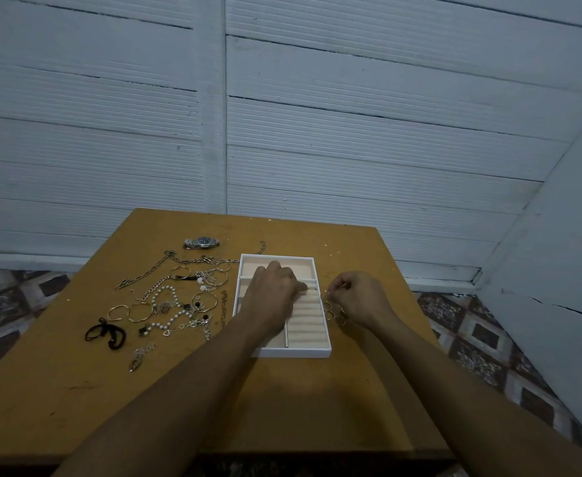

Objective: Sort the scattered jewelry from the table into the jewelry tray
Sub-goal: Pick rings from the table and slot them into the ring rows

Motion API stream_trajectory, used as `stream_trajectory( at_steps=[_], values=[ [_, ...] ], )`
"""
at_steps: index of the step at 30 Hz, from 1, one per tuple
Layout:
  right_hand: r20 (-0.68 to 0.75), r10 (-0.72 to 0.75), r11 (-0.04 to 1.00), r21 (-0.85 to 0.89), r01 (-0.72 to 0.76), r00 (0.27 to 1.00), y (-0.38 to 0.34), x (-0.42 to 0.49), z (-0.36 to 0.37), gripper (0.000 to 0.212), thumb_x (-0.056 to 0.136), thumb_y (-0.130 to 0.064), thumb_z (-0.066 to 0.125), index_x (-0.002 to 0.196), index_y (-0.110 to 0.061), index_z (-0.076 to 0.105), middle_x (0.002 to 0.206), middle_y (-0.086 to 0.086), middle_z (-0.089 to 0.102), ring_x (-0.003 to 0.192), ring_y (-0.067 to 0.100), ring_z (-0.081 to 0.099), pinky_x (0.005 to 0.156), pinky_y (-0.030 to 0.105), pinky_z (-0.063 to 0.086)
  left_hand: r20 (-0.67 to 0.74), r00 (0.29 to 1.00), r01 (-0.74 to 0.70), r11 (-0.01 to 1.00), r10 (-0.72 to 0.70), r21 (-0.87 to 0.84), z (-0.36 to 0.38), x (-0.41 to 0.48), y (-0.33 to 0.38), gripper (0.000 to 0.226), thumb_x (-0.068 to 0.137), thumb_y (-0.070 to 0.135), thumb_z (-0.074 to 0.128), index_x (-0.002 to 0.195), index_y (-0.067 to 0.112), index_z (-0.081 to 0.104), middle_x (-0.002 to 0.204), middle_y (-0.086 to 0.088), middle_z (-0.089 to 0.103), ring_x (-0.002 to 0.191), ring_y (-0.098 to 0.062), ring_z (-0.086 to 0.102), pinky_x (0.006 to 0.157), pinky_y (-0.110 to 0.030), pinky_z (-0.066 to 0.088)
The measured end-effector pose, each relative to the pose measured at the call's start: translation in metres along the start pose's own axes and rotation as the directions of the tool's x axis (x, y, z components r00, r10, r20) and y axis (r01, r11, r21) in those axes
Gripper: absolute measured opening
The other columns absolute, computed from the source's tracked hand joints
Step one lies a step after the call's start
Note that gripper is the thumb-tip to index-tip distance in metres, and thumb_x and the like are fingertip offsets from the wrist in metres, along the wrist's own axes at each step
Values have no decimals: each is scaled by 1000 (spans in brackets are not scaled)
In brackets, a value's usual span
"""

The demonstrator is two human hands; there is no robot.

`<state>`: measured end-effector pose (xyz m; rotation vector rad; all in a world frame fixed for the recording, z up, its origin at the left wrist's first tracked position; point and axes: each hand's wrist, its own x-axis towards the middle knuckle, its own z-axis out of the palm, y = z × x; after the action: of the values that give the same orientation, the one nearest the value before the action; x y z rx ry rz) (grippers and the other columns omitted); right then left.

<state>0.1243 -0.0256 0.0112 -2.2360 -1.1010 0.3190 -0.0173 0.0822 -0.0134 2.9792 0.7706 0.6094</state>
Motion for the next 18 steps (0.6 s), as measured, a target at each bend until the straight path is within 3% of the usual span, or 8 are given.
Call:
stream_trajectory(
  at_steps=[3,11,18],
  values=[
    [-35,-53,997,-55,51,998,-8,5,9,11,87,-22,64,76,-24,67,72,-6,66,63,10,60,55,26,48,-40,999,27,996,-31,-84,-1,-4,-10,29,93,23,58,119,31,67,110,4,66,100,-20,49,75,-33,30],
    [-46,-257,933,-273,235,965,-17,8,18,14,90,-21,58,90,-21,72,86,-5,71,77,14,61,64,31,52,-136,986,67,974,-97,-215,-11,-23,-40,23,90,26,58,106,21,73,93,0,70,88,-21,59,76,-35,45],
    [23,-336,842,-440,312,941,-12,5,19,24,91,-17,53,103,-22,74,96,-1,73,89,20,61,74,35,52,-82,992,78,970,-99,-229,-20,-31,-38,27,91,31,56,112,23,71,102,2,70,95,-19,57,81,-33,44]
  ],
)
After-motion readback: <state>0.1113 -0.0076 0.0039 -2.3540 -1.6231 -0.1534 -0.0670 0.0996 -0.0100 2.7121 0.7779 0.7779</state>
